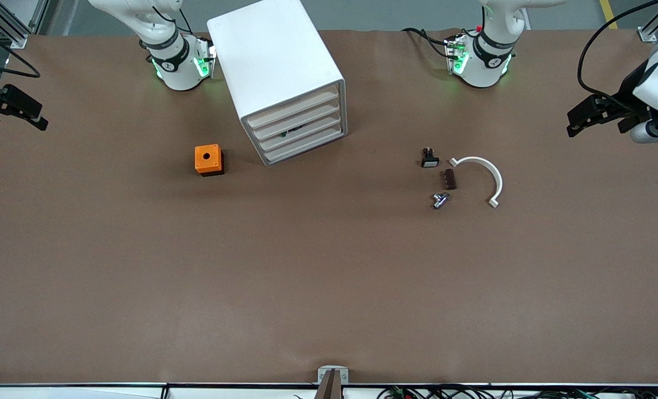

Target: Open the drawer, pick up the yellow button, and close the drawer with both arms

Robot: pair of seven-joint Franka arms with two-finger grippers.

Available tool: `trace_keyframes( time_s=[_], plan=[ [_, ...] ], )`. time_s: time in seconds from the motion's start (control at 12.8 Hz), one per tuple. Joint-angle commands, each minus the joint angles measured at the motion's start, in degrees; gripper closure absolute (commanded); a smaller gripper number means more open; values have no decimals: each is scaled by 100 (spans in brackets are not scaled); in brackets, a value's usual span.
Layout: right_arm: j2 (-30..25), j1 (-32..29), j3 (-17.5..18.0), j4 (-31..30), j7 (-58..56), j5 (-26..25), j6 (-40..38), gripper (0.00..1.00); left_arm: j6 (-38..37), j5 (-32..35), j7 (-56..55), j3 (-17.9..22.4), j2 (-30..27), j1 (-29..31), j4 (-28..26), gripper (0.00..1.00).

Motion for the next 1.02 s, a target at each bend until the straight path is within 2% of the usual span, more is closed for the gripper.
trace_keyframes(
  time_s=[0.0, 0.31, 0.63, 0.94],
  plan=[
    [28, 7, 19, 73, 95, 8, -49, 0, -189, 66, 37, -4, -2, 25, 95, 0],
    [28, 7, 19, 73, 95, 8, -32, 0, -278, 74, 28, 13, 59, 25, 279, 0],
    [37, 7, 19, 81, 87, 8, -23, 0, -287, 66, 2, 22, 393, 17, 227, 0],
    [37, 7, 19, 90, 69, 8, 12, 0, 125, -31, -445, -22, 639, -18, 8, 0]
  ],
)
